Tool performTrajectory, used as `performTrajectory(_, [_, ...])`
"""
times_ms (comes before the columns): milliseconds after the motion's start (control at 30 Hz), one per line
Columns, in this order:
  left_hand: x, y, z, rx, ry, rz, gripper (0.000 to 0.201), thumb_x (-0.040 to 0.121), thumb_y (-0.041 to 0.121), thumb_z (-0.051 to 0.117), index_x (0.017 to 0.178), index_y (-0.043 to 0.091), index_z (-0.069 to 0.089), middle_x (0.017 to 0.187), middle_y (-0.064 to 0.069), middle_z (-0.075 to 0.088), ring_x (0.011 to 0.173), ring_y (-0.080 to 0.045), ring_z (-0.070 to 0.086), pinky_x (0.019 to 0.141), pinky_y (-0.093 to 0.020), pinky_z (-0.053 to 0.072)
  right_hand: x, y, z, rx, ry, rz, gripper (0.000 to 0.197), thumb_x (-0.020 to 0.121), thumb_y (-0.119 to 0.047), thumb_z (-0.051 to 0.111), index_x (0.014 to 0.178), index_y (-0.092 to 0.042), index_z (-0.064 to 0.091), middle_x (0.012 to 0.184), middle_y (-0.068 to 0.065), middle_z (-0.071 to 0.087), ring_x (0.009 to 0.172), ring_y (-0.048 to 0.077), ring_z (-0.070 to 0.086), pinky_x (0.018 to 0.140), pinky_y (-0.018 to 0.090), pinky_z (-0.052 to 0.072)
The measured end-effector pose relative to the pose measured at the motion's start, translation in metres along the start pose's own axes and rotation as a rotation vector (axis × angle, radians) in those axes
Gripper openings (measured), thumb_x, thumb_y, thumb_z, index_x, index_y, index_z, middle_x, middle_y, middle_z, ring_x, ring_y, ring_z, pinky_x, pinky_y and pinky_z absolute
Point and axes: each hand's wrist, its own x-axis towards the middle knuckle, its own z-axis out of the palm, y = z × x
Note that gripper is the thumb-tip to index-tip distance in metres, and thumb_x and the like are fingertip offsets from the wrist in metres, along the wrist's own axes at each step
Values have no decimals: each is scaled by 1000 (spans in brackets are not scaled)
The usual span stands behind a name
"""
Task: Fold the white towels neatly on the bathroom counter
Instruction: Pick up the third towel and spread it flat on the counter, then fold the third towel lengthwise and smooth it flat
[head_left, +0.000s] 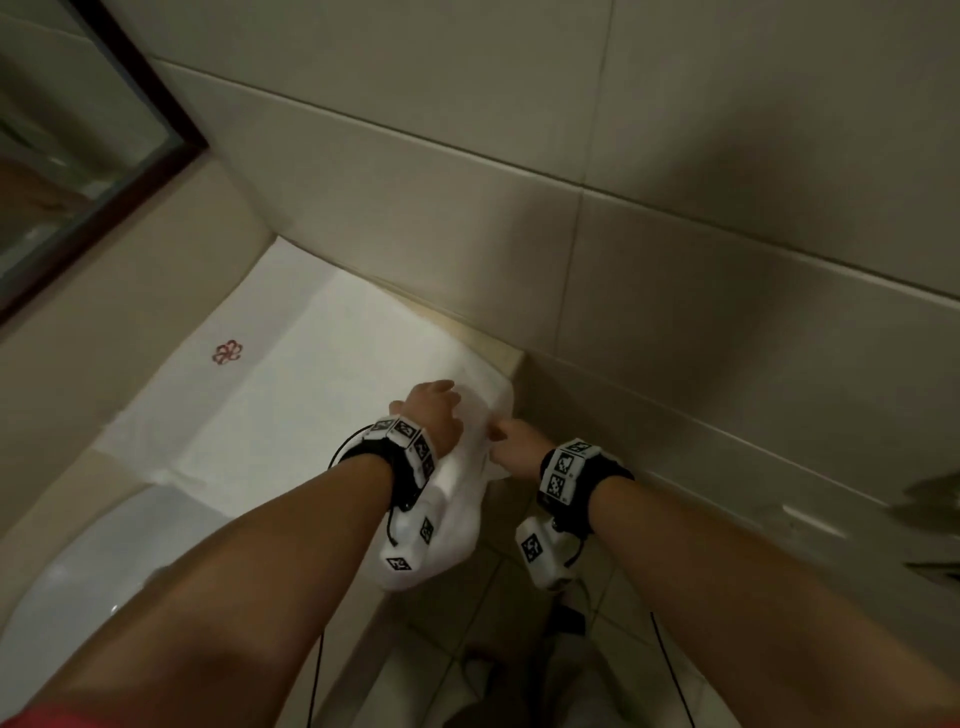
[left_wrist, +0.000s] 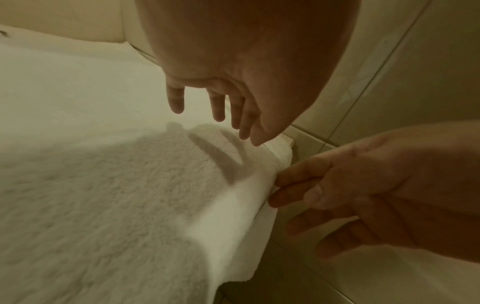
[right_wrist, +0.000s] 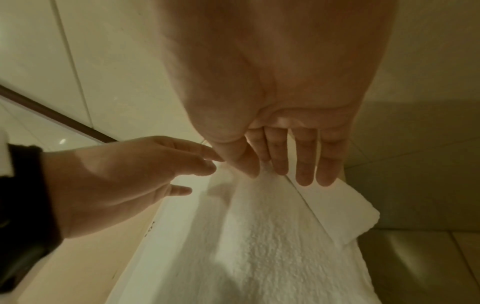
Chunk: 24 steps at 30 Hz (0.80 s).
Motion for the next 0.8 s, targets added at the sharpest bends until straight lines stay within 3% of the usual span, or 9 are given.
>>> performTrajectory(67, [3,4,0,-1,2,-3,49,92,27,47,141,29,46,157,12,24,143,-17,25,111,-49,31,9,5,3,6,-57,13,21,94,-7,48,112,-4,58,107,13,58,104,30,56,92,39,48])
performTrajectory(100, [6,6,1,2,0,-7,50,91,27,47,141,29,45,157,11,24,142,-19,26,109,-50,32,13,8,4,11,-82,23,24,92,-4,50,116,-3,57,106,13,56,104,31,55,94,40,47])
performTrajectory(233, [13,18,0,65,7,-27,56,93,29,45,147,37,30,153,5,28,136,-24,31,104,-52,34,28,23,7,45,-94,57,61,92,-8,55,147,-14,29,138,12,47,122,31,48,106,42,40])
performTrajectory(300, [15,24,-2,108,-11,-38,64,90,30,49,148,40,23,150,1,30,132,-27,34,102,-52,35,38,33,5,111,-60,86,75,90,-9,57,151,-21,14,145,10,41,118,26,48,104,41,42])
performTrajectory(367, [19,30,-4,124,-29,-54,71,88,29,50,149,40,18,148,-3,32,129,-30,36,102,-51,34,45,41,-1,237,19,116,86,87,-12,58,150,-34,4,147,9,37,121,30,48,101,49,45])
performTrajectory(467, [22,37,-5,45,52,-105,47,92,32,35,139,31,32,138,-5,42,121,-31,44,96,-50,34,42,44,-14,316,153,125,91,85,-16,54,149,-42,-6,137,6,43,122,34,48,101,52,44])
performTrajectory(600, [26,40,-5,82,63,-107,34,91,30,33,121,23,48,129,-6,45,115,-30,43,93,-49,35,43,44,-26,316,235,157,90,86,-14,55,153,-32,-2,148,11,38,127,33,46,104,43,41])
performTrajectory(733, [31,43,-2,29,86,-57,40,94,31,35,132,30,48,146,-4,34,129,-29,34,102,-51,33,36,43,-29,314,163,114,68,89,-11,52,149,-22,23,140,10,47,121,30,51,101,41,44])
performTrajectory(800, [30,46,-2,21,62,-38,43,95,30,38,137,33,43,149,-2,30,134,-28,30,103,-52,34,36,43,-30,295,167,90,64,90,-10,51,148,-23,27,136,10,50,117,29,53,99,41,46])
